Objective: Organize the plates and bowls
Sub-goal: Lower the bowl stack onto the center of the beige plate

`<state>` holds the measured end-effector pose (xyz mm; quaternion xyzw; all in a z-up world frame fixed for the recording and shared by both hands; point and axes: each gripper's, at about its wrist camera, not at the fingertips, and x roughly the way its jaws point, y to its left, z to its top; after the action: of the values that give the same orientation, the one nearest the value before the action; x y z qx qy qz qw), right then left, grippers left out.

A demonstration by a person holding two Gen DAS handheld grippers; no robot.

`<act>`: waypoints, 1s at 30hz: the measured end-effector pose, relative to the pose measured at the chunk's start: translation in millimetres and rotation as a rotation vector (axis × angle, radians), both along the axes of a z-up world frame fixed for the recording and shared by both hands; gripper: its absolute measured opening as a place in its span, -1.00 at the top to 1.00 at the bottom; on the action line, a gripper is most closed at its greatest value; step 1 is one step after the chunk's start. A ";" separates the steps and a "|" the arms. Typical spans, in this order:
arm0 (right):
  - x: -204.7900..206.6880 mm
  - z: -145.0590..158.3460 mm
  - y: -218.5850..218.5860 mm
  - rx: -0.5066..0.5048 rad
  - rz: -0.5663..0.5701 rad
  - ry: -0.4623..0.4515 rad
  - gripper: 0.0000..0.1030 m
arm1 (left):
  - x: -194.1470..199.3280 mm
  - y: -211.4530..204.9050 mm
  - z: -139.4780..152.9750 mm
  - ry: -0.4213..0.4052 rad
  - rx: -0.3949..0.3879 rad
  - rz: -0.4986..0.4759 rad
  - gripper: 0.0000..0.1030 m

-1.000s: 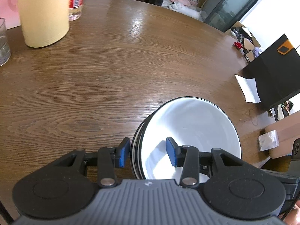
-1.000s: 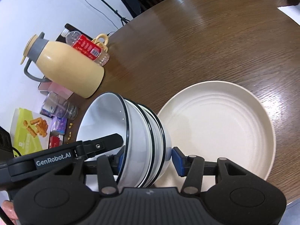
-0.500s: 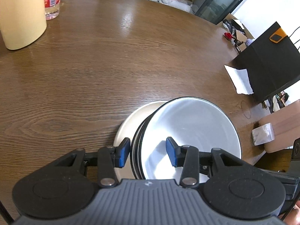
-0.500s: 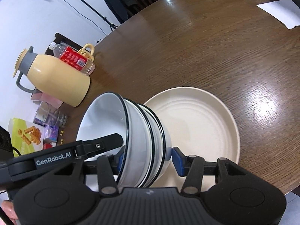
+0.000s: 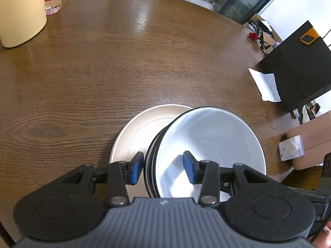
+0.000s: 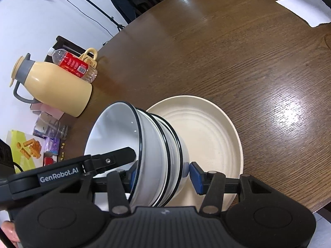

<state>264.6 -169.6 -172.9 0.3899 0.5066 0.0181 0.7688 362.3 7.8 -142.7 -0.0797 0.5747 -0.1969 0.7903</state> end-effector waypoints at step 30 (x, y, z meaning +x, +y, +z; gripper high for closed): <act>15.6 -8.6 -2.5 -0.007 0.067 0.004 0.04 | -1.5 -5.1 -11.3 0.007 -0.008 0.094 0.20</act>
<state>280.2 -172.1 -181.5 0.3699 0.5209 0.0411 0.7682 360.9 2.7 -153.9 -0.1106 0.5724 -0.1615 0.7963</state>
